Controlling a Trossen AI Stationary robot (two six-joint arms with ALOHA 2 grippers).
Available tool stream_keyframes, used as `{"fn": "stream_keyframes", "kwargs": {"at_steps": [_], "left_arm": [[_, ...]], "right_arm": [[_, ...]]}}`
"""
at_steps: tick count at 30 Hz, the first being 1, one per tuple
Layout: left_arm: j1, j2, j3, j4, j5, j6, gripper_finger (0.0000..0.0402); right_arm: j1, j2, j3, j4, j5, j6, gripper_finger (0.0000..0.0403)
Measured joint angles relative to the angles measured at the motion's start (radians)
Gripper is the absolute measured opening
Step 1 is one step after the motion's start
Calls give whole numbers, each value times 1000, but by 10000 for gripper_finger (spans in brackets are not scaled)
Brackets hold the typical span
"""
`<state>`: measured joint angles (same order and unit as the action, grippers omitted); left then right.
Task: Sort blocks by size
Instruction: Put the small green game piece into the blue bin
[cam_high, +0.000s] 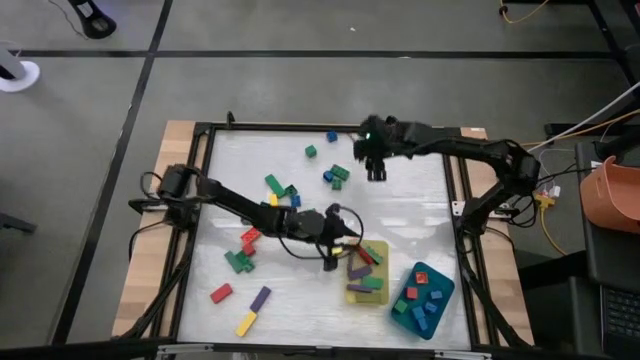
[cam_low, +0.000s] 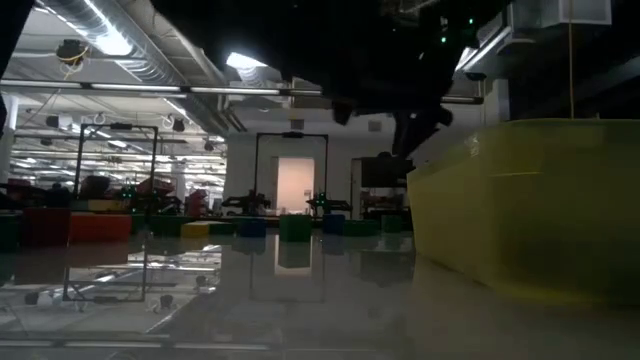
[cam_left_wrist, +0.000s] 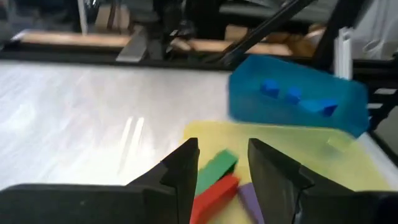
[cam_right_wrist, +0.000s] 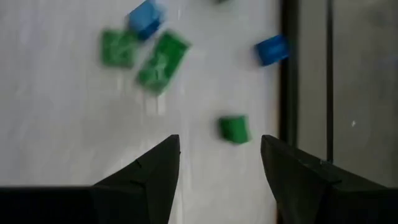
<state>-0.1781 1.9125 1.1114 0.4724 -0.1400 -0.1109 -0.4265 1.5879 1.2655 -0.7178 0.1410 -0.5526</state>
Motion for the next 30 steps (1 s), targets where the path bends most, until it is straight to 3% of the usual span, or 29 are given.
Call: {"fn": "stream_keyframes", "kwargs": {"at_steps": [5,9,17,25,30], "left_arm": [[32,-120,-30,-199,-2,0,129],[58,-220,-111,-215,-1,-4,129],[111,-367,-270,-193,-6,-33,129],[115,-378,-323,-197,-5,-46,129],[113,-379,-337,-199,-5,-46,129]], "right_arm": [[-131,0,0,86,-203,-9,225],[-200,15,0,113,-295,-5,225],[-229,143,0,159,-311,-1,225],[-229,283,38,199,-203,-9,225],[-231,352,109,179,-193,-25,225]]}}
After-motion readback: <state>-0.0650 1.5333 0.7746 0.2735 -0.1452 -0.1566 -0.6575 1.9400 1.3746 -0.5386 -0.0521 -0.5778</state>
